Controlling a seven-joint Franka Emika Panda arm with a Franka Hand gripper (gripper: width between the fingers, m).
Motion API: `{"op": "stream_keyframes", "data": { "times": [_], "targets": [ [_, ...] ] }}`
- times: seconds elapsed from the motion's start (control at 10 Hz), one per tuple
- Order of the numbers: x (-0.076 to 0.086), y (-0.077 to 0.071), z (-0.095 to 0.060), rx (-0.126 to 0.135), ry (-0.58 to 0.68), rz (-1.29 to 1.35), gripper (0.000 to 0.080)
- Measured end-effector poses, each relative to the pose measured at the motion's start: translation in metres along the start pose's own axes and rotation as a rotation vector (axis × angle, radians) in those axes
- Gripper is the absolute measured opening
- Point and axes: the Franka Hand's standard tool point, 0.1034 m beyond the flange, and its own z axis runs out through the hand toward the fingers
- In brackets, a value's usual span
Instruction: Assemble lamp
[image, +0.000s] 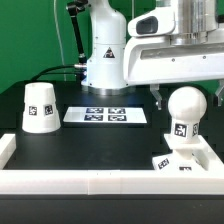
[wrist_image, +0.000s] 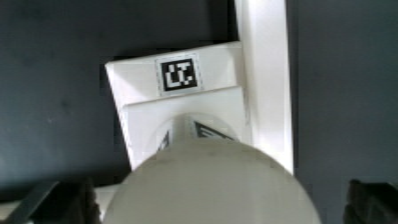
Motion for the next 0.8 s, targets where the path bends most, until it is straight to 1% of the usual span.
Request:
{"op": "stream_keyframes", "data": {
  "times": [0.2,0.3,0.4,0.5,0.6,0.8],
  "targets": [
    [0.0000,0.0005,0.0003,0.000,-0.001,-0.112,0.0699],
    [0.0026,0.0022,-0.0001,-0.014,0.016,-0.260,0.0699],
    [0.0060,0.0039,0.0005,-0.044,0.054,-0.403,0.0699],
    [0.0052,0.0033,0.0014,-0.062,0.061,-0.518,0.0699],
    [0.0061,0.0025,0.0018,-0.076,0.067,-0.621,0.0699],
    [0.0064,0.0038,0.0029,-0.093,0.053,-0.818,0.0699]
  ]
}}
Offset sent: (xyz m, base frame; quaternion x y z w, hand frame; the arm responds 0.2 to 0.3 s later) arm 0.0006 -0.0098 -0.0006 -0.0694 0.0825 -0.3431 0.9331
